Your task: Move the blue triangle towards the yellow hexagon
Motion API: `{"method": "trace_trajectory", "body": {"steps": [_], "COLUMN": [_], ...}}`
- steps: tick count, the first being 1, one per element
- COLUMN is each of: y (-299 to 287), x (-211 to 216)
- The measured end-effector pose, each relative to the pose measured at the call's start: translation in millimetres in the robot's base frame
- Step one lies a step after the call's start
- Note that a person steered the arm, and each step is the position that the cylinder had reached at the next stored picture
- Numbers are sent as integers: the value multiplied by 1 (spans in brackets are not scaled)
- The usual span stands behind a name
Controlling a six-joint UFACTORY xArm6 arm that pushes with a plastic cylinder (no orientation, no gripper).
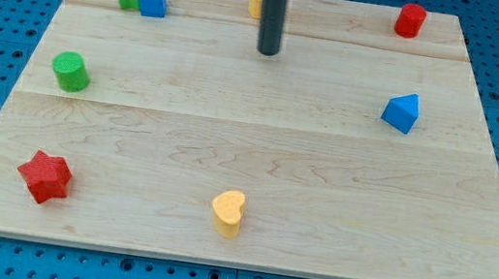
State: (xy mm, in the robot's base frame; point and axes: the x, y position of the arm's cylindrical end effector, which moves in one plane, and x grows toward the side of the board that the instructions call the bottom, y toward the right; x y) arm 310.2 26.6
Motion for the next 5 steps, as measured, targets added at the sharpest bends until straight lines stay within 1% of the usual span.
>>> {"method": "trace_trajectory", "body": {"steps": [2, 4, 5], "y": [110, 199, 218], "x": [-20, 5, 45]}}
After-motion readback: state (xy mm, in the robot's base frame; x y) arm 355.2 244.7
